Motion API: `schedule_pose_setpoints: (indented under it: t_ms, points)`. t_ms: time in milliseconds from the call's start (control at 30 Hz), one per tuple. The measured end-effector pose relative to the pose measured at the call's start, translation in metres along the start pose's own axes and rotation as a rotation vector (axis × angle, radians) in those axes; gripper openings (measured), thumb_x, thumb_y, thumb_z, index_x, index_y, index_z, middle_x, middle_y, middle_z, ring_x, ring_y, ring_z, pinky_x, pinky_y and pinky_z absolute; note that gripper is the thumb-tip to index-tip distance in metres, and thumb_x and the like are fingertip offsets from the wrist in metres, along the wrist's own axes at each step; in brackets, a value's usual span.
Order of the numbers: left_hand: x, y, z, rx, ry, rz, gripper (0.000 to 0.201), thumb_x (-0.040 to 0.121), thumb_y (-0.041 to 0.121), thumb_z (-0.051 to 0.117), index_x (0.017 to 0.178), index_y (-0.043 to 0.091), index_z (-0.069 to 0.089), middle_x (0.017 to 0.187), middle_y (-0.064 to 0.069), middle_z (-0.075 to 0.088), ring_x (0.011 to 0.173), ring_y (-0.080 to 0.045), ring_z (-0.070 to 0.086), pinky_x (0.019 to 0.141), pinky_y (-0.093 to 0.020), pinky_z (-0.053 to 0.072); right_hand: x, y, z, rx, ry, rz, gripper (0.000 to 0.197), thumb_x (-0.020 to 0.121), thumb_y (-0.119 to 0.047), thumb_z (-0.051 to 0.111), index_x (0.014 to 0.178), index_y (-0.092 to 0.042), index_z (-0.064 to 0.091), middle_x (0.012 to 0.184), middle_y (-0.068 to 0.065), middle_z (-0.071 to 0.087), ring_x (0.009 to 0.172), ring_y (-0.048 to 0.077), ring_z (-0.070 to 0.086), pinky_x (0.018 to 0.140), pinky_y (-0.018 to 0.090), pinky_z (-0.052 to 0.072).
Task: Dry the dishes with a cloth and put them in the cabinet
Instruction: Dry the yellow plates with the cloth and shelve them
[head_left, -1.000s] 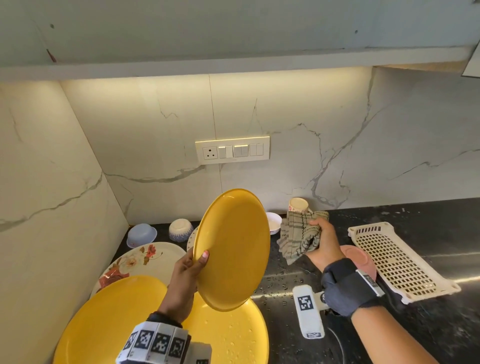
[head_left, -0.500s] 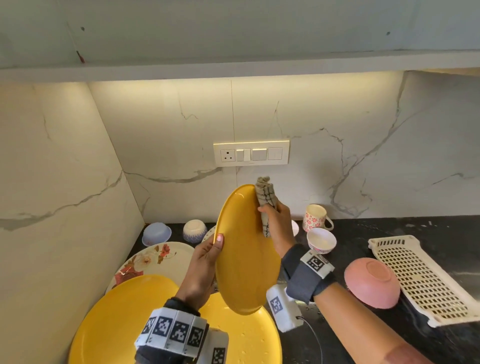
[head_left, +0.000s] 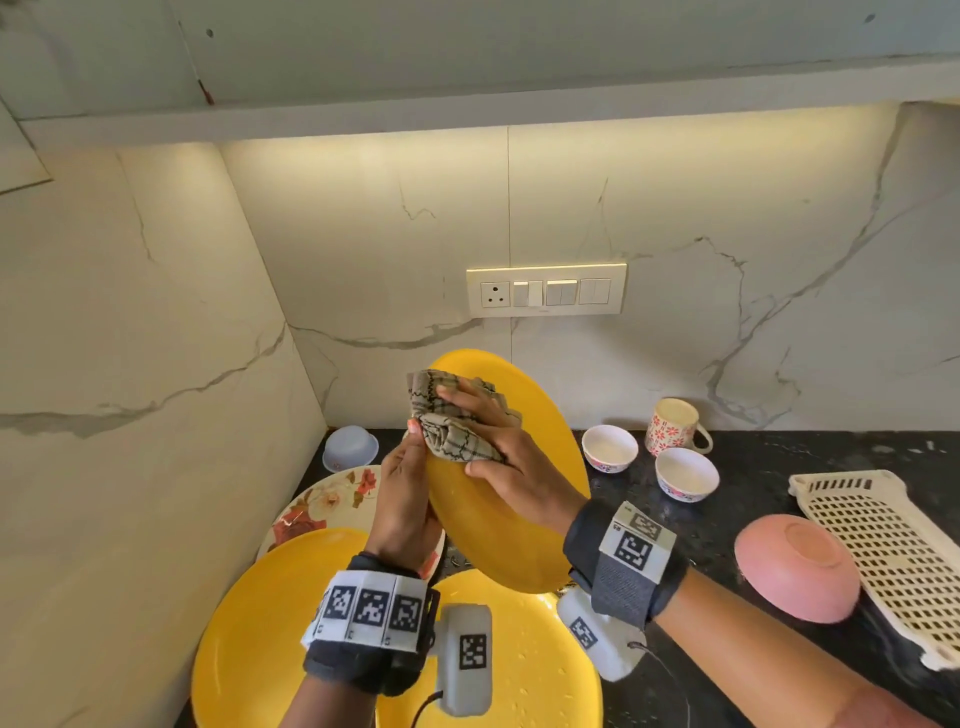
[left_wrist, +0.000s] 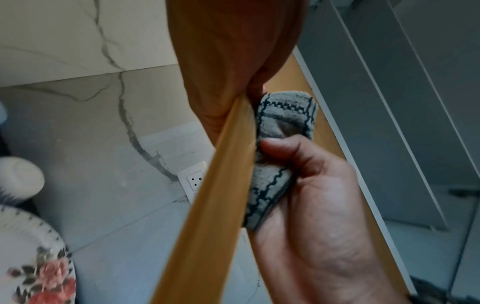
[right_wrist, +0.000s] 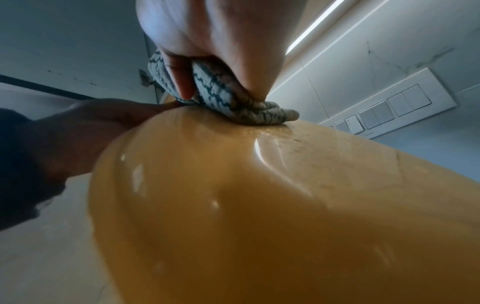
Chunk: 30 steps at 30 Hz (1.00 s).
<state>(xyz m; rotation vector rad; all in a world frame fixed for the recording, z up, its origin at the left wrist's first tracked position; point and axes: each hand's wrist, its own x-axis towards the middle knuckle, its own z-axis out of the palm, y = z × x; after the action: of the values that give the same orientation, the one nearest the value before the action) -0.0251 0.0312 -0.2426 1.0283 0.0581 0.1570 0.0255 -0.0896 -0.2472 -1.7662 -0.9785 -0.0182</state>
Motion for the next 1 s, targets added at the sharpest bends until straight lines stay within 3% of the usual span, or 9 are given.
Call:
schedule_pose_setpoints:
  t_ms: [100,233,300,400,567,700,800,900,1000]
  points:
    - [-0.001,-0.004,-0.004,-0.112,0.052,-0.056,0.051,0.091,0.039,0.035,0.124,0.006,0.054,0.120,-0.017,0.063,0.109,-0.025,0.062,0.084,-0.033,0.055,-0.004,0.004,0.004,-0.083,-0.052,-0.021,0.057,0.079,-0.005,0.045,0.132,-0.026,0.047,0.148,-0.014,0.029,0.144,0.005,0.008,0.119,0.039,-0.001]
    - [0.004,0.001,-0.016,-0.292,0.049,-0.239,0.069,0.095,0.050,0.025,0.094,0.000,0.073,0.103,-0.022,0.069,0.091,-0.030,0.069,0.065,-0.038,0.058,-0.026,0.010,0.010,-0.232,-0.116,-0.155,0.045,0.087,-0.003,0.052,0.130,-0.017,0.054,0.148,-0.010,0.032,0.145,0.009,0.009,0.119,0.038,-0.003]
    - [0.004,0.005,-0.021,-0.269,0.076,-0.314,0.077,0.091,0.057,0.027,0.109,-0.006,0.065,0.111,-0.027,0.064,0.099,-0.037,0.065,0.070,-0.046,0.058,-0.043,0.015,0.012,-0.296,-0.136,-0.221,0.046,0.084,0.003,0.056,0.126,-0.016,0.058,0.148,-0.006,0.034,0.145,0.012,0.011,0.119,0.040,-0.001]
    - [0.007,0.006,-0.022,-0.243,0.210,-0.234,0.060,0.096,0.046,0.032,0.129,-0.002,0.045,0.118,-0.024,0.060,0.105,-0.037,0.060,0.074,-0.047,0.057,-0.065,0.020,0.008,-0.316,-0.132,-0.270,0.051,0.078,0.009,0.054,0.123,-0.014,0.061,0.147,-0.004,0.038,0.144,0.017,0.017,0.118,0.045,0.004]
    - [0.002,0.004,-0.018,-0.181,0.250,-0.153,0.031,0.098,0.037,0.037,0.106,0.014,0.055,0.103,-0.010,0.065,0.092,-0.026,0.062,0.060,-0.040,0.059,-0.097,0.038,-0.009,-0.264,-0.051,-0.230,0.050,0.078,0.008,0.055,0.121,-0.017,0.062,0.147,-0.010,0.038,0.141,0.021,0.027,0.116,0.048,0.010]
    - [-0.001,0.007,-0.016,-0.096,0.267,-0.123,0.026,0.097,0.037,0.039,0.110,0.018,0.051,0.103,-0.005,0.063,0.092,-0.023,0.060,0.069,-0.041,0.049,-0.109,0.053,-0.023,-0.044,0.128,0.139,0.045,0.088,-0.023,0.049,0.128,-0.042,0.050,0.149,-0.017,0.033,0.142,0.008,0.021,0.118,0.035,0.012]
    - [-0.008,0.005,-0.007,-0.056,0.236,-0.082,0.025,0.098,0.033,0.040,0.109,0.016,0.054,0.094,-0.001,0.066,0.084,-0.019,0.062,0.066,-0.038,0.048,-0.100,0.059,-0.038,0.161,0.339,0.441,0.056,0.084,-0.030,0.048,0.136,-0.041,0.030,0.141,-0.012,0.039,0.135,0.008,0.033,0.113,0.034,0.028]
    - [-0.012,0.002,-0.001,-0.035,0.205,-0.066,0.032,0.098,0.032,0.038,0.117,0.013,0.055,0.091,0.001,0.071,0.081,-0.016,0.066,0.065,-0.037,0.051,-0.073,0.060,-0.054,0.183,0.414,0.517,0.058,0.092,-0.024,0.049,0.138,-0.040,0.018,0.141,-0.003,0.039,0.133,0.018,0.035,0.110,0.034,0.028]
    - [-0.011,-0.001,0.000,0.007,0.169,-0.059,0.035,0.097,0.035,0.037,0.120,0.015,0.055,0.101,-0.001,0.070,0.086,-0.016,0.068,0.063,-0.033,0.058,-0.040,0.053,-0.061,0.066,0.421,0.502,0.070,0.082,-0.035,0.048,0.142,-0.037,0.012,0.153,0.002,0.025,0.142,0.020,0.020,0.117,0.045,0.015]
